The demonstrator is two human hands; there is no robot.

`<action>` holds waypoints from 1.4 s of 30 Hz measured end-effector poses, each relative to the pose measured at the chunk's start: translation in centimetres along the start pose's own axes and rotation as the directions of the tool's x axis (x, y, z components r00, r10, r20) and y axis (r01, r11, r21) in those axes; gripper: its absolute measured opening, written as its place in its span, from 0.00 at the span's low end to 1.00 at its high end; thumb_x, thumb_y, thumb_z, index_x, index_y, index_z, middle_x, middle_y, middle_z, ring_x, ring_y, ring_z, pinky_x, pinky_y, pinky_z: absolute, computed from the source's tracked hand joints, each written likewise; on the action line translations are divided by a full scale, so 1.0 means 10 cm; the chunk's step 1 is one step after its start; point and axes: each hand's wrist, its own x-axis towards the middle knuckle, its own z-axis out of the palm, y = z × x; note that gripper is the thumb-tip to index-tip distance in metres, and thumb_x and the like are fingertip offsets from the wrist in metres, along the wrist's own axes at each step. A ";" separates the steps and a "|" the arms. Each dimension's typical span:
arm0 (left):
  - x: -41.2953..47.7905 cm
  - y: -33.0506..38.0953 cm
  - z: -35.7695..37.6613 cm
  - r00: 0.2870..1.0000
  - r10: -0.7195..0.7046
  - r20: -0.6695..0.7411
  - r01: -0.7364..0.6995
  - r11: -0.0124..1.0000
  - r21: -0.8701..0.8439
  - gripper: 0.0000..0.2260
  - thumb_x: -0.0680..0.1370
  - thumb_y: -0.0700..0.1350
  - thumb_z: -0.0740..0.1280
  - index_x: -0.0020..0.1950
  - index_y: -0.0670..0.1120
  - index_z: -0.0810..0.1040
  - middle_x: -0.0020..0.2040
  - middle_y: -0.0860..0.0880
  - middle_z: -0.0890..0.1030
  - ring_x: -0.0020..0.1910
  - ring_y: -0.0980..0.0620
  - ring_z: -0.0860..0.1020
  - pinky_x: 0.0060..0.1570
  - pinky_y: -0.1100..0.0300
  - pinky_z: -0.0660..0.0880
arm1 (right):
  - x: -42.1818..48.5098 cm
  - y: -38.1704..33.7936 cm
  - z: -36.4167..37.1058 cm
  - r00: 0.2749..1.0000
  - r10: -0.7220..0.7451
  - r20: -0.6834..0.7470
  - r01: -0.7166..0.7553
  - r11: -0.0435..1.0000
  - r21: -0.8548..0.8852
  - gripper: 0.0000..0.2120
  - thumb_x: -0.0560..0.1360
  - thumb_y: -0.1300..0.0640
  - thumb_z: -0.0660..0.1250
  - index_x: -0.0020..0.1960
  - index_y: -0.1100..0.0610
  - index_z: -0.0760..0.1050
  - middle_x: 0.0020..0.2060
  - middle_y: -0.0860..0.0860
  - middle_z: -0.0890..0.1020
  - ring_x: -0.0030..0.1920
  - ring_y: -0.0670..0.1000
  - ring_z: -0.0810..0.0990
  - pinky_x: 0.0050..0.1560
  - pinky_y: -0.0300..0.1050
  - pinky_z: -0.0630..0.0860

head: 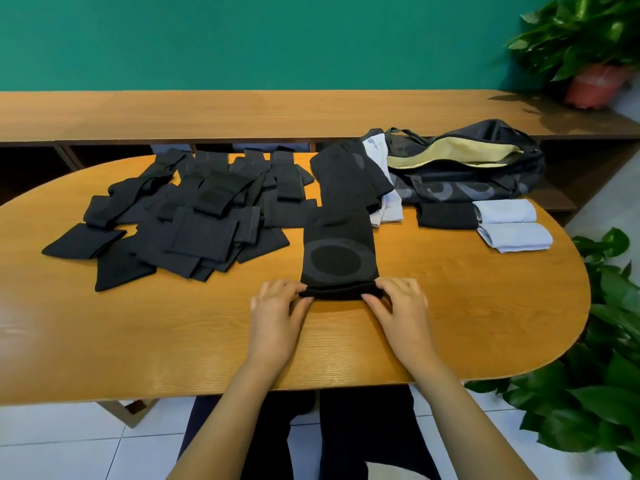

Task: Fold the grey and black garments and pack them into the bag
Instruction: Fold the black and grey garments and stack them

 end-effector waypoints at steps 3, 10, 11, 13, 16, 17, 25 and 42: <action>-0.01 0.01 -0.02 0.999 -0.004 -0.036 0.004 1.000 0.000 0.04 0.78 0.47 0.68 0.50 0.49 0.80 0.48 0.57 0.80 0.51 0.56 0.72 0.49 0.61 0.59 | -0.01 -0.02 -0.02 0.997 0.039 -0.067 -0.042 0.998 -0.044 0.13 0.76 0.48 0.68 0.56 0.53 0.81 0.49 0.46 0.82 0.55 0.49 0.73 0.64 0.51 0.64; -0.02 0.03 -0.03 0.998 -0.031 -0.056 0.030 0.999 -0.020 0.04 0.79 0.49 0.67 0.47 0.50 0.80 0.39 0.57 0.78 0.44 0.57 0.73 0.47 0.62 0.56 | -0.01 -0.04 -0.04 0.989 0.123 -0.080 -0.127 0.991 -0.048 0.12 0.75 0.45 0.69 0.54 0.50 0.80 0.40 0.42 0.77 0.50 0.46 0.74 0.69 0.53 0.59; -0.02 0.03 -0.03 0.998 -0.037 -0.055 0.036 0.999 -0.025 0.03 0.79 0.49 0.67 0.48 0.51 0.80 0.38 0.57 0.78 0.43 0.57 0.72 0.48 0.62 0.57 | -0.01 -0.04 -0.04 0.988 0.127 -0.081 -0.132 0.990 -0.054 0.12 0.74 0.45 0.69 0.54 0.49 0.80 0.38 0.42 0.76 0.48 0.45 0.73 0.69 0.53 0.60; -0.03 0.04 -0.04 0.997 -0.054 -0.054 0.051 0.998 -0.048 0.02 0.78 0.48 0.68 0.50 0.52 0.78 0.36 0.57 0.76 0.42 0.59 0.72 0.48 0.61 0.57 | -0.01 -0.05 -0.05 0.987 0.137 -0.082 -0.143 0.988 -0.067 0.10 0.75 0.45 0.69 0.53 0.48 0.77 0.36 0.41 0.75 0.45 0.44 0.73 0.68 0.50 0.59; -0.02 0.04 -0.04 0.997 -0.069 -0.026 0.067 0.996 -0.065 0.07 0.77 0.46 0.70 0.54 0.54 0.76 0.34 0.55 0.75 0.42 0.58 0.73 0.49 0.61 0.58 | -0.01 -0.07 -0.06 0.984 0.163 -0.073 -0.168 0.983 -0.068 0.11 0.74 0.47 0.71 0.52 0.47 0.72 0.35 0.42 0.74 0.44 0.44 0.73 0.64 0.45 0.59; -0.02 0.04 -0.04 0.998 -0.053 -0.015 0.052 0.997 -0.052 0.08 0.77 0.45 0.70 0.54 0.54 0.77 0.35 0.55 0.75 0.42 0.58 0.72 0.50 0.60 0.60 | -0.01 -0.08 -0.06 0.985 0.159 -0.069 -0.163 0.984 -0.065 0.11 0.74 0.48 0.71 0.52 0.46 0.71 0.37 0.42 0.74 0.45 0.44 0.72 0.63 0.45 0.60; -0.02 0.07 -0.05 0.987 0.132 0.097 -0.137 0.989 0.048 0.13 0.80 0.47 0.65 0.63 0.53 0.79 0.66 0.60 0.75 0.61 0.58 0.66 0.55 0.59 0.59 | -0.02 -0.10 -0.07 0.994 -0.090 0.059 0.095 0.992 -0.082 0.10 0.79 0.51 0.64 0.59 0.47 0.79 0.60 0.42 0.78 0.65 0.44 0.66 0.65 0.44 0.56; -0.02 0.07 -0.05 0.989 0.085 0.118 -0.091 0.995 0.045 0.14 0.81 0.52 0.62 0.66 0.56 0.76 0.64 0.62 0.75 0.58 0.63 0.65 0.56 0.61 0.57 | -0.01 -0.09 -0.08 0.982 -0.035 0.183 0.055 0.993 -0.103 0.26 0.72 0.33 0.66 0.67 0.41 0.71 0.67 0.39 0.72 0.68 0.43 0.61 0.68 0.45 0.53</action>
